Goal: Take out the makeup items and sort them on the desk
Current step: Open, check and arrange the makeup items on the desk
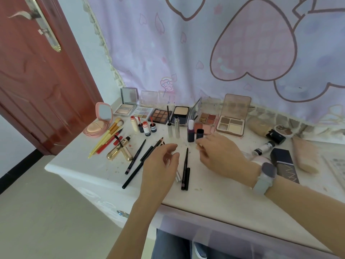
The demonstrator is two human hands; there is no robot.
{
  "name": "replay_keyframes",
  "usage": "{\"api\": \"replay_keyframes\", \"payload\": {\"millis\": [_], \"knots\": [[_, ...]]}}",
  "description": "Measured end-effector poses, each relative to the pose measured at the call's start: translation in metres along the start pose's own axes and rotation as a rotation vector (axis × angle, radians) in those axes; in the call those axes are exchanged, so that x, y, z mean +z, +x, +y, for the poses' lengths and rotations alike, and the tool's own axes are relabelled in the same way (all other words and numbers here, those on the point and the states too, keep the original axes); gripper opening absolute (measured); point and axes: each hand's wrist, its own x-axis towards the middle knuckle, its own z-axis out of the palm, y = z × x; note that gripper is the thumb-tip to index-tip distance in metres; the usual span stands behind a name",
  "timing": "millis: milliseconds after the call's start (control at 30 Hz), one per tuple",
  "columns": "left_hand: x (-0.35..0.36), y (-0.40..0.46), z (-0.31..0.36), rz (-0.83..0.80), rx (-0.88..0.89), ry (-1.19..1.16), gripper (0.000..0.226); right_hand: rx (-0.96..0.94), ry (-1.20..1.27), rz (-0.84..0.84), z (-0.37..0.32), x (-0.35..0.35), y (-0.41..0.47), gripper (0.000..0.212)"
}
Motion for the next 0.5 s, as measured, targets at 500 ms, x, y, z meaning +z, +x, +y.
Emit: {"api": "replay_keyframes", "payload": {"millis": [500], "knots": [[-0.004, -0.038, 0.021, 0.279, -0.141, -0.559, 0.021, 0.588, 1.469, 0.400, -0.037, -0.031, -0.053, 0.004]]}}
